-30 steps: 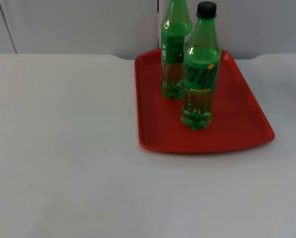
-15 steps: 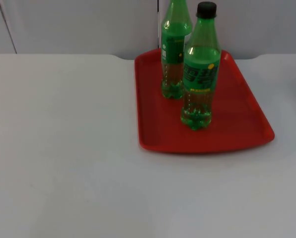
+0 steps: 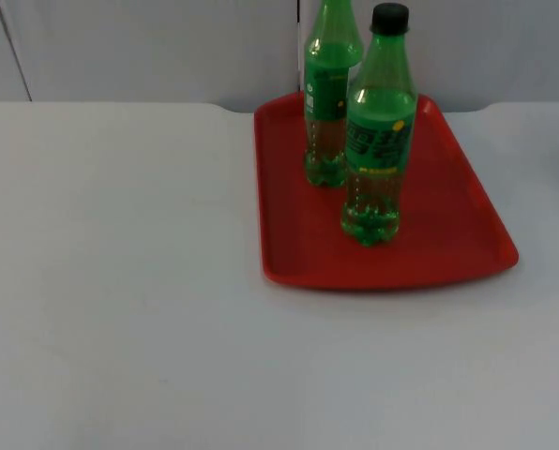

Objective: Place the bottle upright on the tray.

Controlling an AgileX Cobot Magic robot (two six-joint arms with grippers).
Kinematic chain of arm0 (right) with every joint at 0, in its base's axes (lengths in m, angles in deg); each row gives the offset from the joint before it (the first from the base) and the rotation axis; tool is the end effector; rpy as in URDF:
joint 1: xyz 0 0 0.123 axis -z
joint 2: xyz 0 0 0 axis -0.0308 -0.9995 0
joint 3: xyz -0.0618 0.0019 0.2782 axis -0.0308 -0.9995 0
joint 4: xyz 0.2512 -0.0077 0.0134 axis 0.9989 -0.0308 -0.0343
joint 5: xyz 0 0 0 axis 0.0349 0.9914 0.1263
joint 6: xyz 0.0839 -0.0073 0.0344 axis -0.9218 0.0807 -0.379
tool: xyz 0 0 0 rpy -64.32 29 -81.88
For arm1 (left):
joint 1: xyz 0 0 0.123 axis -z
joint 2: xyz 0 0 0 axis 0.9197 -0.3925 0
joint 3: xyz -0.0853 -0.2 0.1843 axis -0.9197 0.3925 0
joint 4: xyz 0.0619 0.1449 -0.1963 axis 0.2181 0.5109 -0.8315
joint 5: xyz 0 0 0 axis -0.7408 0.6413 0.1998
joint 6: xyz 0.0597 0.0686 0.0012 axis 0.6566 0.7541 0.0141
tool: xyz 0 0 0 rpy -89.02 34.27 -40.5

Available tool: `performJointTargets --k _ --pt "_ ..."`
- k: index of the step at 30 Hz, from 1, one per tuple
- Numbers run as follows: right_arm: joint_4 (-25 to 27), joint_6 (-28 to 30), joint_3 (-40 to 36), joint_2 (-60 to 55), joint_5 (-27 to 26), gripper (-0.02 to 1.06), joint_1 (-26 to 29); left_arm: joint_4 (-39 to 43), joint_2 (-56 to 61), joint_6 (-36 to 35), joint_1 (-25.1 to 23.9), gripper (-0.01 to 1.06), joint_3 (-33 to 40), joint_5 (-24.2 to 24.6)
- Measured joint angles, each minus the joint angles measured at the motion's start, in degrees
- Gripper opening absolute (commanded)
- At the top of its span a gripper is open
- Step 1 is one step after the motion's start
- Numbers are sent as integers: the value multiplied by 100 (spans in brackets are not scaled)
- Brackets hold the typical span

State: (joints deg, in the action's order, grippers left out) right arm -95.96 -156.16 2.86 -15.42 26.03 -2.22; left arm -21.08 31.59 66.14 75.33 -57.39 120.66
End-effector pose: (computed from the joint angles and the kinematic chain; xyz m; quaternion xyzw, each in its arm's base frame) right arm 0.3506 0.0002 0.3432 0.0137 0.7909 -0.0020 0.6118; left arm -0.0032 0.0004 0.2759 0.0551 0.8601 -0.0423 0.5054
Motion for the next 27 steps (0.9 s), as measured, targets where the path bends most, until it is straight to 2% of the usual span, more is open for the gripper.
performJointTargets --k 1,2,3,6,7,10,12,13,16,18,19,20,21,22,24,25,26,27 --pt "16 87 0 72 -204 105 -104 0 0 0 0 102 0 0" --pt "-73 413 70 184 -720 105 -252 0 0 0 0 102 0 0" --pt "-73 413 70 184 -720 105 -252 0 0 0 0 102 0 0" --pt "-131 901 512 318 -1712 105 -564 0 0 0 0 102 0 0" --pt "-143 938 695 339 -1890 105 -636 0 0 0 0 102 0 0" --pt "-171 804 1020 368 -1908 105 -734 0 0 0 0 102 0 0" --pt "-68 268 1319 368 -1177 105 -758 0 0 0 0 102 0 0" --pt "-68 268 1319 368 -1177 105 -758 0 0 0 0 102 0 0" --pt "306 -224 1599 355 740 105 -758 0 0 0 0 102 0 0" --pt "531 -39 1659 319 1940 105 -758 0 0 0 0 102 0 0" --pt "812 322 1670 293 2424 105 -758 0 0 0 0 102 0 0" --pt "812 322 1670 293 2424 105 -758 0 0 0 0 102 0 0" --pt "1169 850 1681 251 2750 105 -758 0 0 0 0 102 0 0" --pt "1732 1527 1681 207 2954 105 -758 0 0 0 0 102 0 0" --pt "3131 2840 1689 144 3156 105 -758 0 0 0 0 102 0 0" --pt "3131 2840 1689 144 3156 105 -758 0 0 0 0 102 0 0" --pt "3690 3491 1676 126 3197 105 -758 0 0 0 0 102 0 0" --pt "4608 4284 1667 112 3226 105 -758 0 0 0 0 102 0 0"
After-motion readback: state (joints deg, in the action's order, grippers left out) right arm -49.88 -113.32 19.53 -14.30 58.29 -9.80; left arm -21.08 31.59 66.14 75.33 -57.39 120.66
